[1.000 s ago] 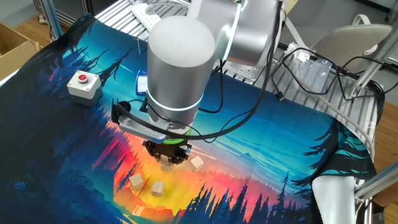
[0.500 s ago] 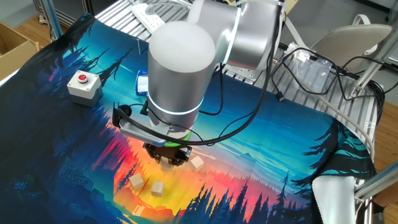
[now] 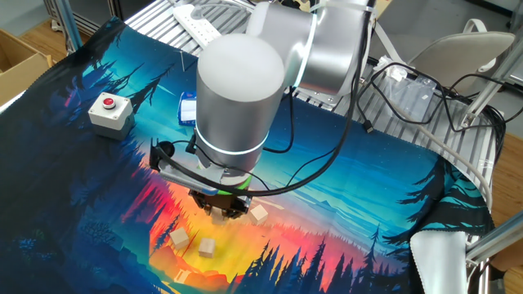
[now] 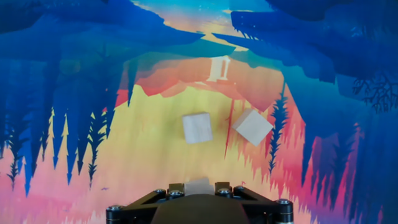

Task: Stack the blocks in a vertical line of five

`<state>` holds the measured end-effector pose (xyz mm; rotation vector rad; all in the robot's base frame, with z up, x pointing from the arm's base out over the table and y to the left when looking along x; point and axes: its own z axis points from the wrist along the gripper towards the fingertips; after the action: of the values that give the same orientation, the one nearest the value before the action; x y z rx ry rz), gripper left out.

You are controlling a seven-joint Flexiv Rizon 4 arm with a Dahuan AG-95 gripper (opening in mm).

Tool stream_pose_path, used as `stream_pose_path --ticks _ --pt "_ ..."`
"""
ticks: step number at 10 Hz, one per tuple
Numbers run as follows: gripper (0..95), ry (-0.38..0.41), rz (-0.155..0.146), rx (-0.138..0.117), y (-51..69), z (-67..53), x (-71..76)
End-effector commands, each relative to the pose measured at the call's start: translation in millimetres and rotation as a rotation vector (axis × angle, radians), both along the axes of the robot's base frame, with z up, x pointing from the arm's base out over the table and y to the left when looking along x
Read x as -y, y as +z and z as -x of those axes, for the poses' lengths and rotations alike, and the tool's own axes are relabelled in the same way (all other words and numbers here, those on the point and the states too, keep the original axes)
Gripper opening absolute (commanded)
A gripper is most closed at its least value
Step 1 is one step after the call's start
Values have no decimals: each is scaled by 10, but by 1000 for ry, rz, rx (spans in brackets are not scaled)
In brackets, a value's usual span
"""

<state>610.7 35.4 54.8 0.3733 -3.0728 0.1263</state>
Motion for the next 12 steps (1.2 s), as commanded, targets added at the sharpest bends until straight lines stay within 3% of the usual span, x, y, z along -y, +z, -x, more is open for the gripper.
stream_pose_path --ticks 1,9,10,11,12 --pt "0 -1 -2 -2 1 13 14" --pt "0 -10 -1 -9 -14 20 32" --pt "190 -23 -1 -8 -13 20 32" --pt "190 -34 -1 -6 -13 20 32" --pt "380 -42 -2 -5 -13 20 32"
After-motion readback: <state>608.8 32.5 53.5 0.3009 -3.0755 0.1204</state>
